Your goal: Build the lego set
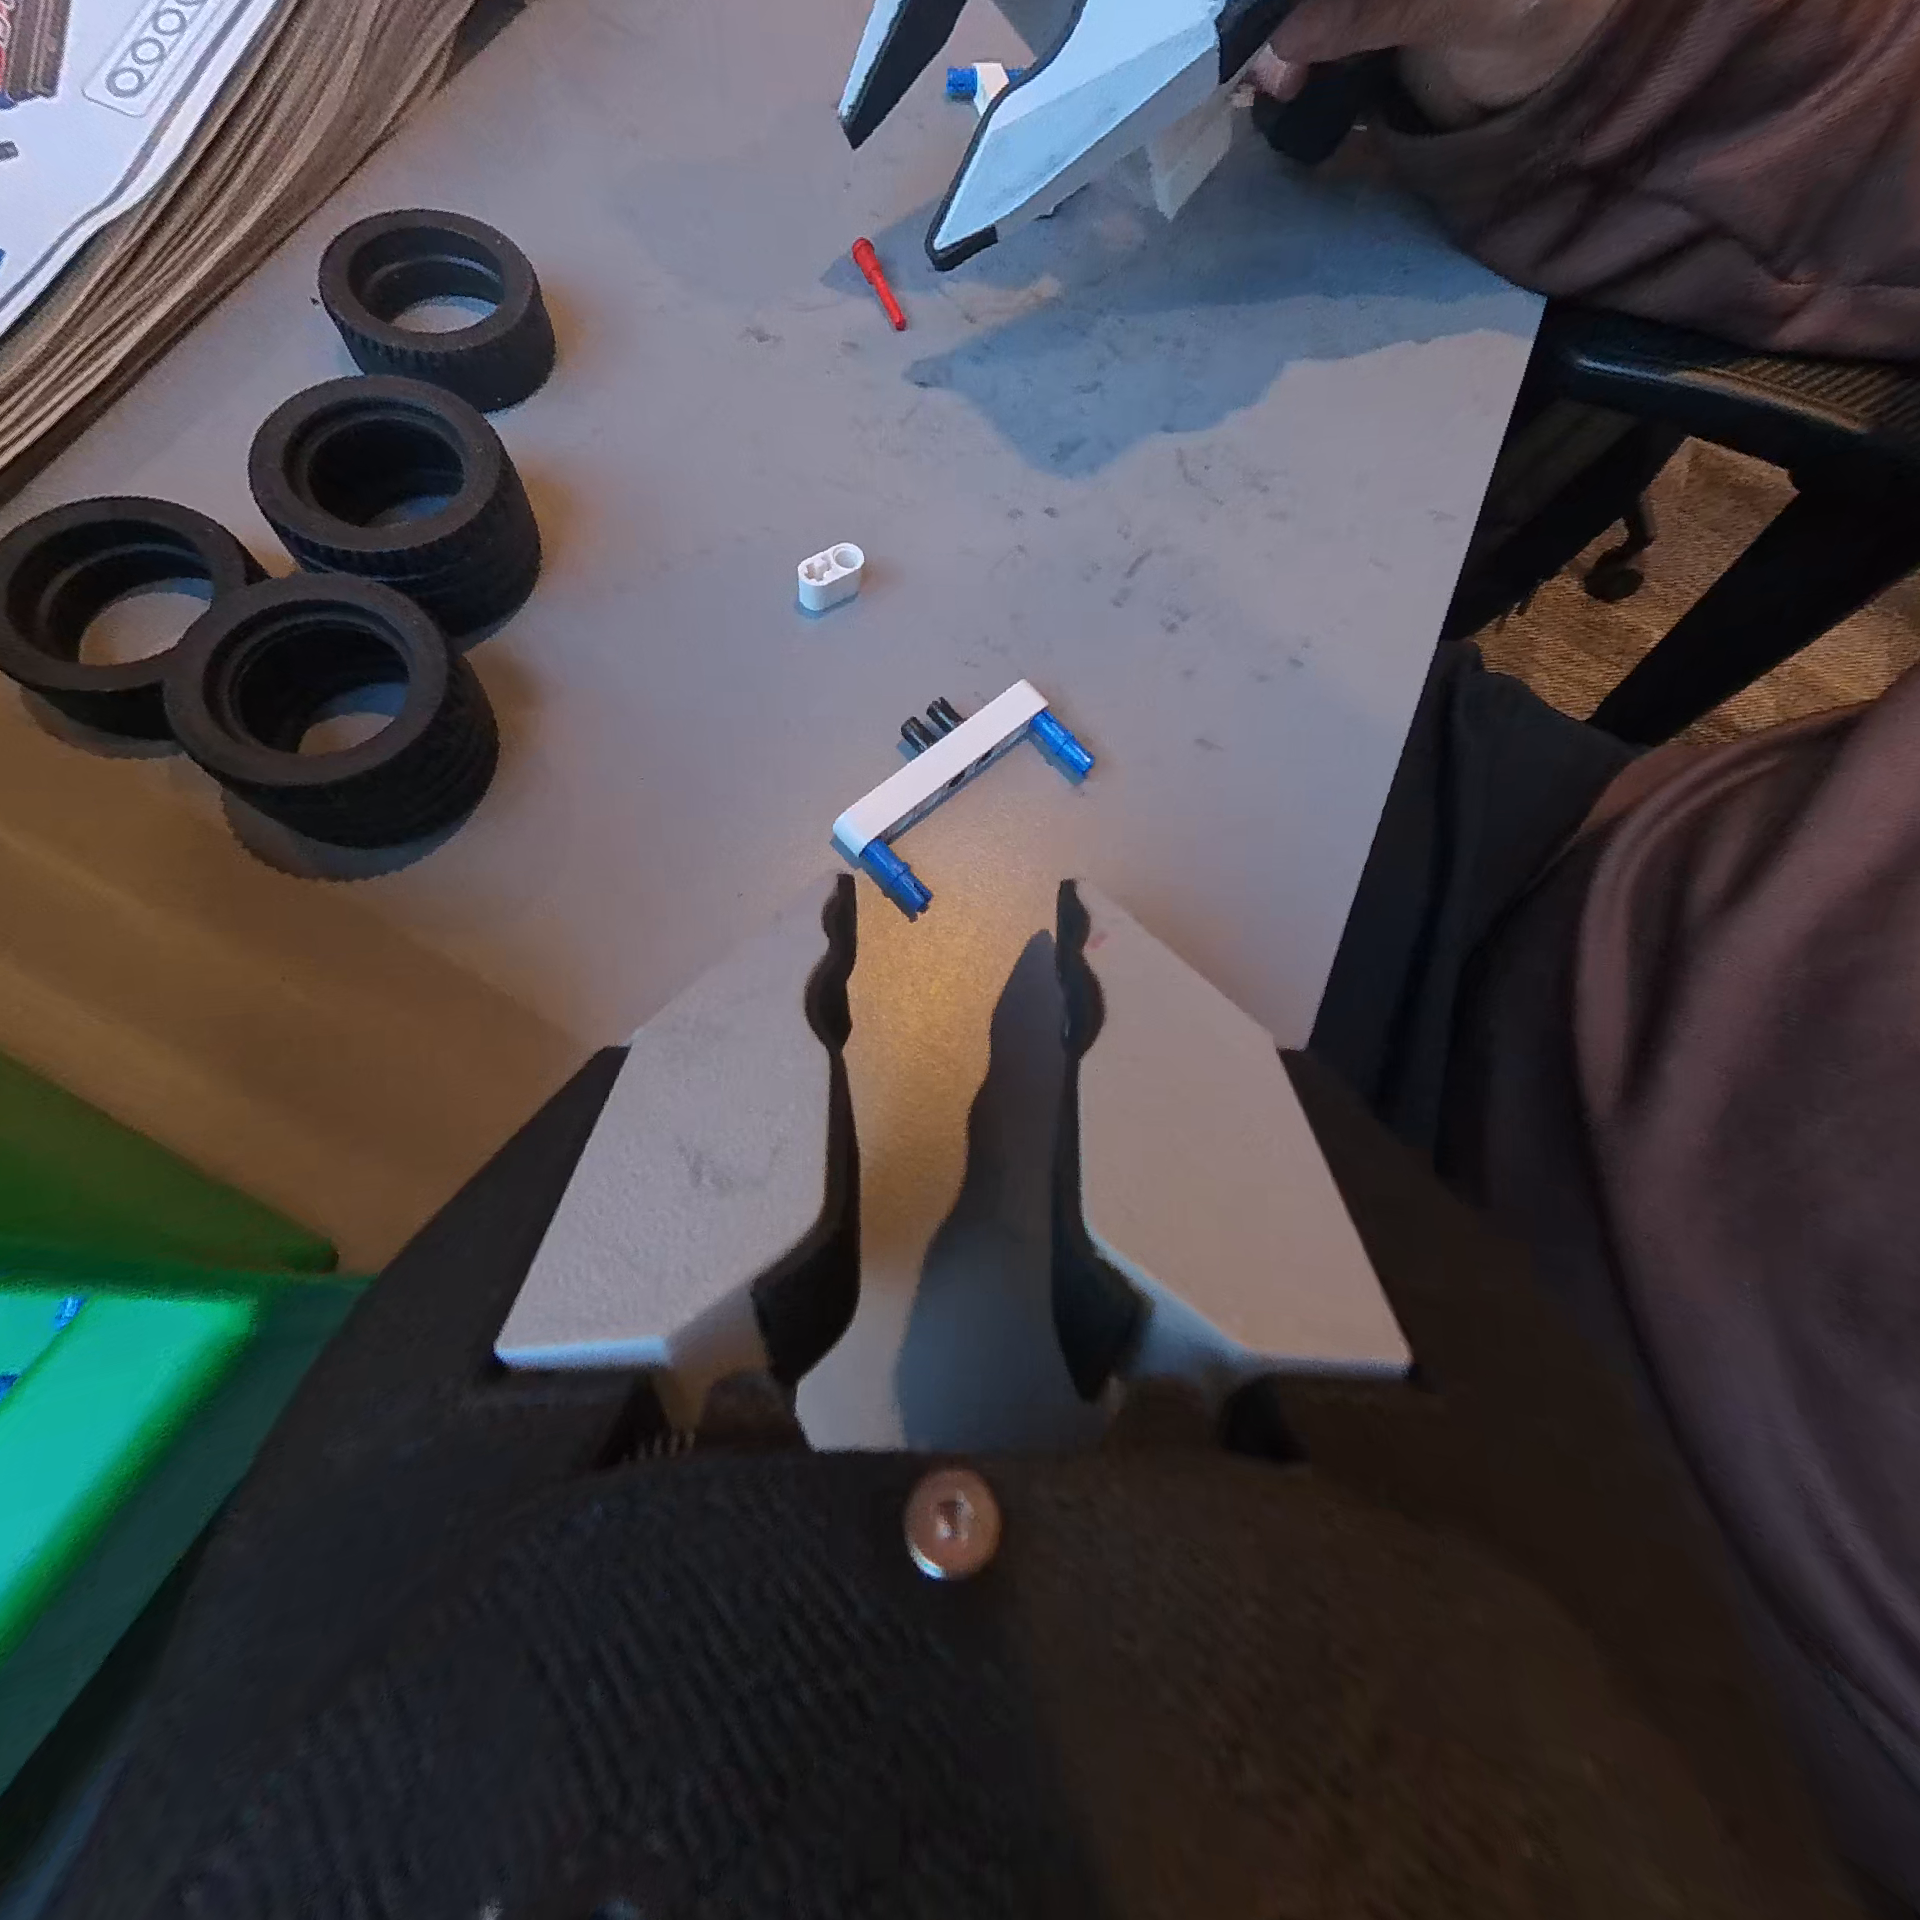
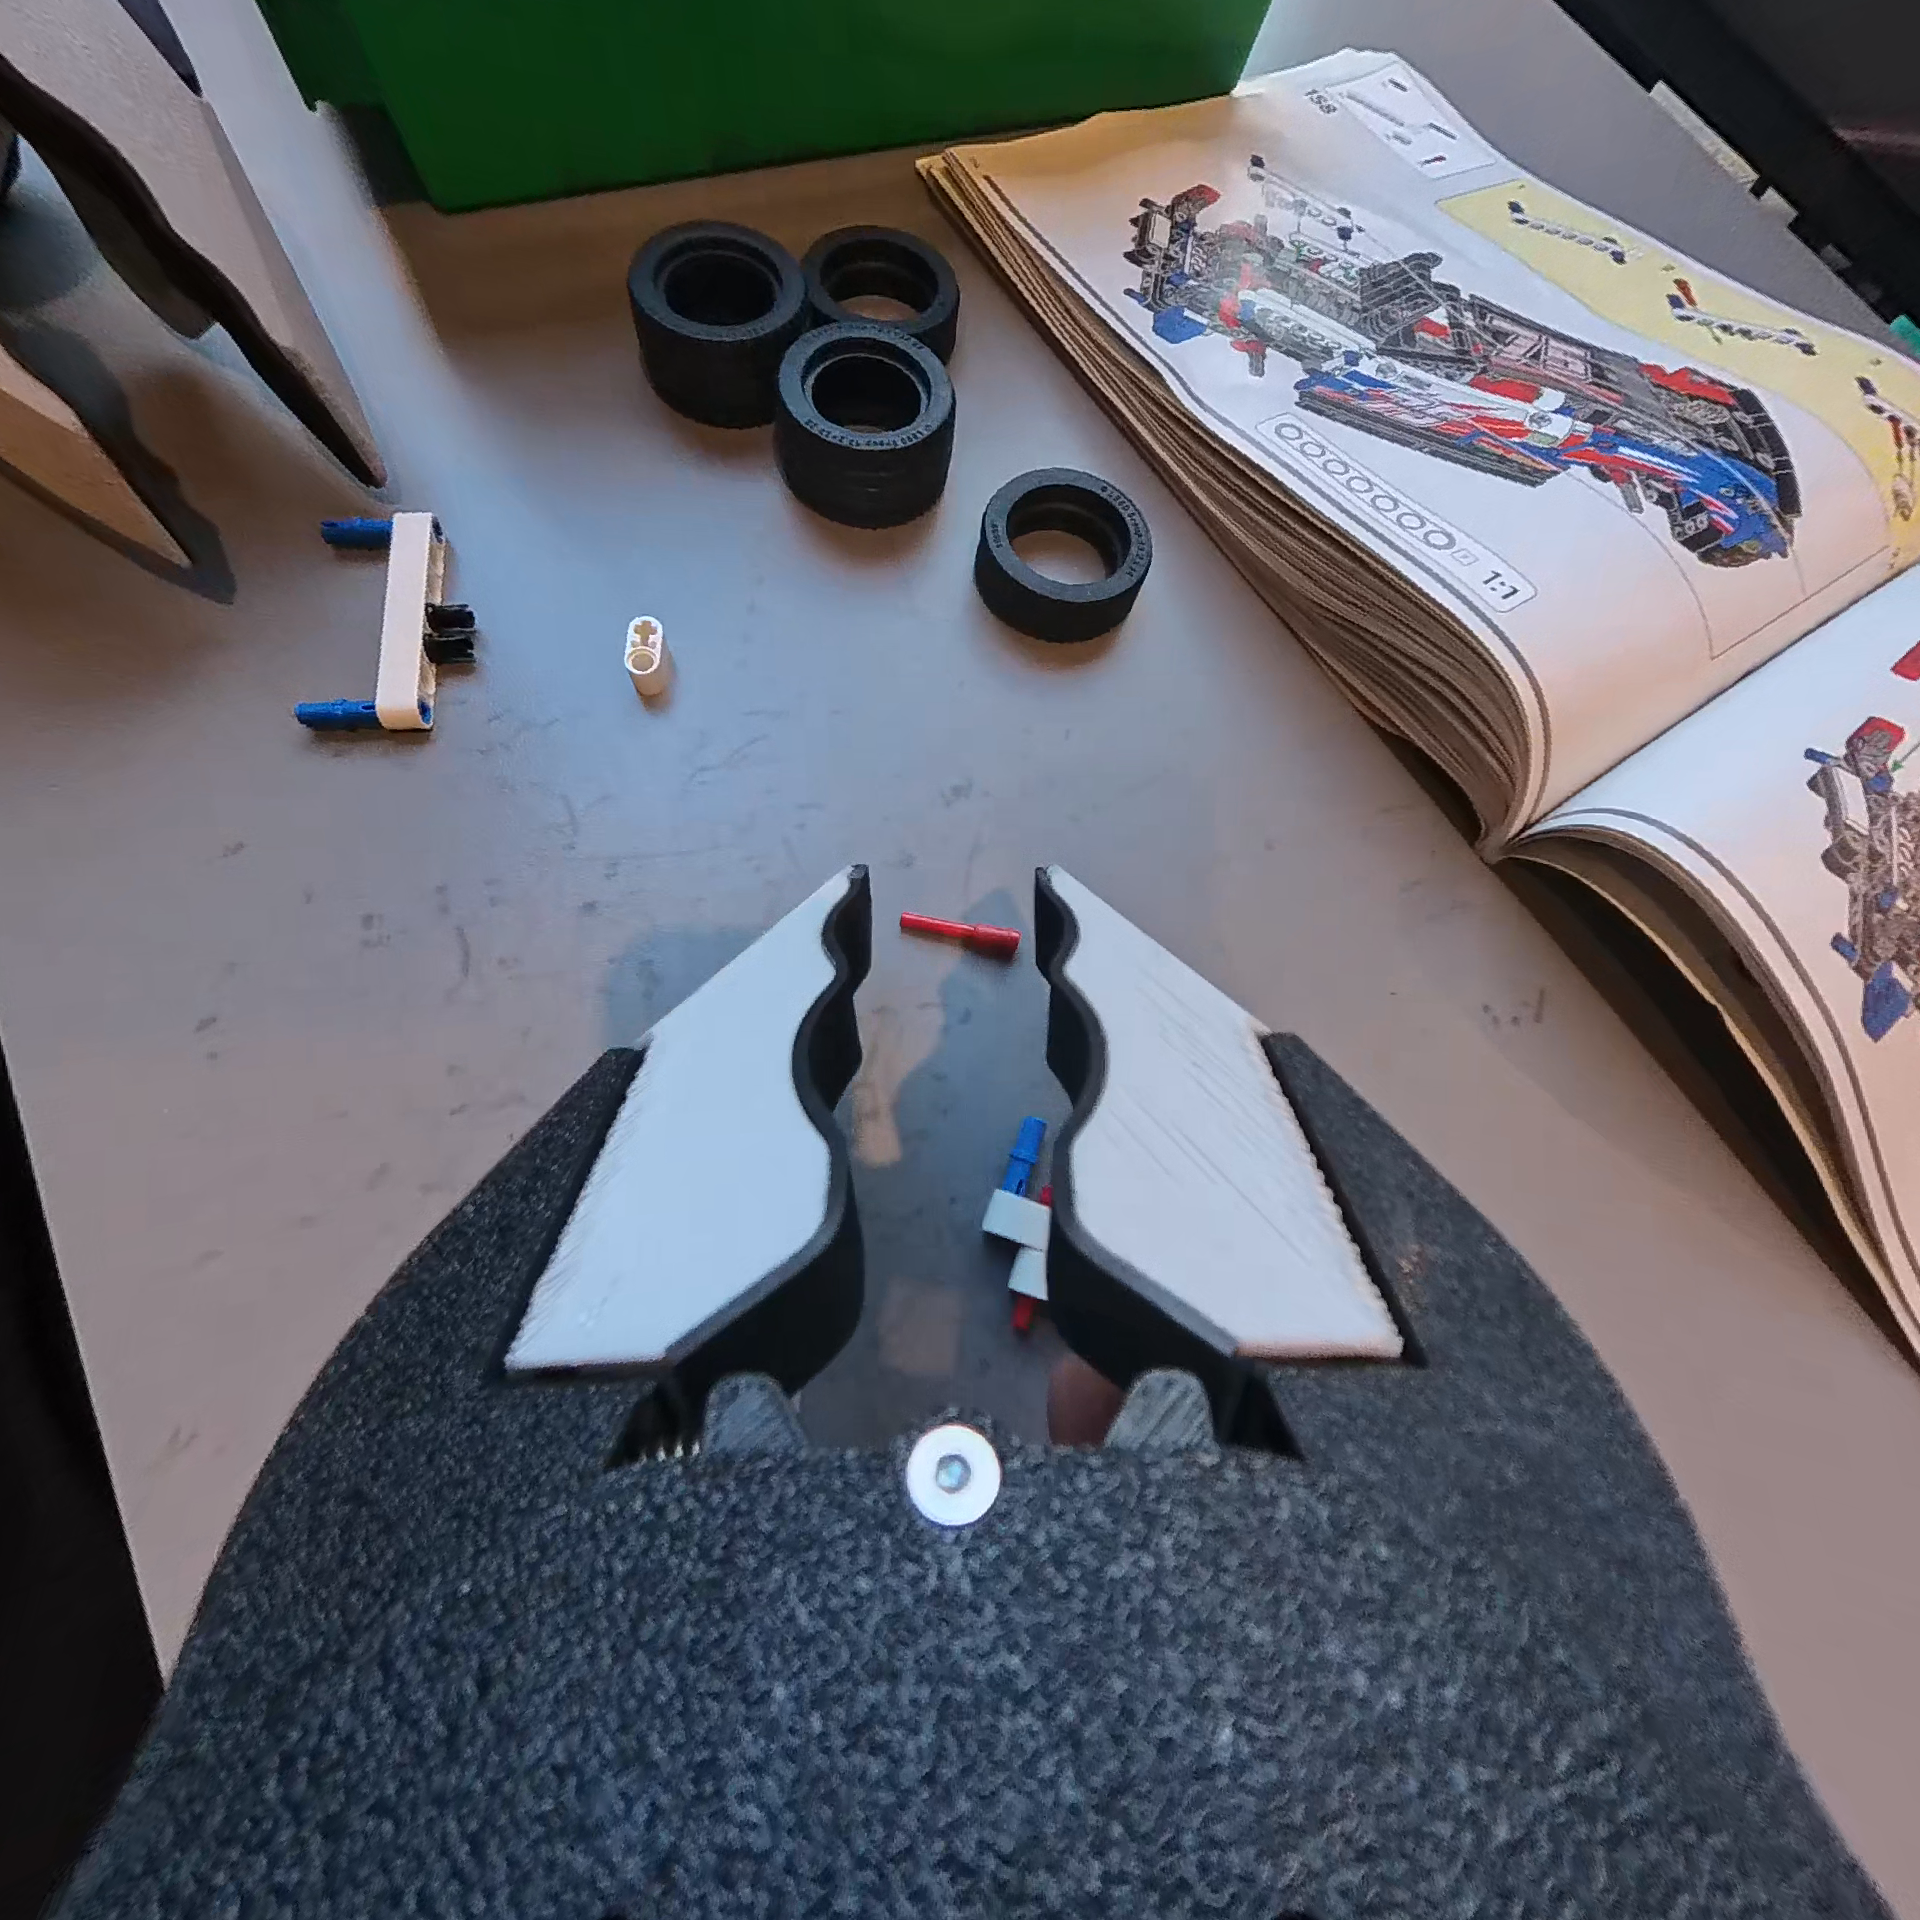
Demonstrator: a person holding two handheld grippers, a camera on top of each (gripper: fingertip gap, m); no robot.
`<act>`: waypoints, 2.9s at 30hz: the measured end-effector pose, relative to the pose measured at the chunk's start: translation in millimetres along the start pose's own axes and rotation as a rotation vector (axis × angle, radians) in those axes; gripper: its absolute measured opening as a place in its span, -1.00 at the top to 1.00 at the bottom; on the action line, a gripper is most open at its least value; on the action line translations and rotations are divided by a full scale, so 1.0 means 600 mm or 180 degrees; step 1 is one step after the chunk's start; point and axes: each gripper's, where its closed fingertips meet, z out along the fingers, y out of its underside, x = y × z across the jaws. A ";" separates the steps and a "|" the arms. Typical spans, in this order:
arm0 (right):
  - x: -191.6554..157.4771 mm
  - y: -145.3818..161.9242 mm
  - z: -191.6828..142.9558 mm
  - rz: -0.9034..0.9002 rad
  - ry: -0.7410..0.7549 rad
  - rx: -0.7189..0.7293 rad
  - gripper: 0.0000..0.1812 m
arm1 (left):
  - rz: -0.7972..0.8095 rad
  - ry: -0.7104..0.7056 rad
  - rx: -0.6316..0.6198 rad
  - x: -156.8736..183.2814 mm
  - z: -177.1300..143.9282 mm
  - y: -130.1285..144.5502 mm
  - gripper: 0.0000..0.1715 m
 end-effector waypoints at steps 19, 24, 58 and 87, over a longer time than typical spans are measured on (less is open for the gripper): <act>0.014 0.025 -0.018 -0.1569 -0.0508 -0.1141 0.67 | 0.1195 0.0285 -0.0742 0.002 -0.003 -0.040 0.69; 0.013 0.036 0.005 -0.1674 -0.0943 -0.1509 0.67 | 0.1357 0.0293 -0.1282 -0.011 0.027 -0.015 0.52; -0.167 -0.017 0.003 0.1977 -0.1118 0.0107 0.96 | -0.0206 -0.1167 0.0376 -0.023 0.048 -0.080 0.95; -0.155 -0.048 -0.001 0.3081 -0.1844 0.0612 0.96 | 0.1186 -0.1617 0.0435 0.009 0.046 -0.096 0.94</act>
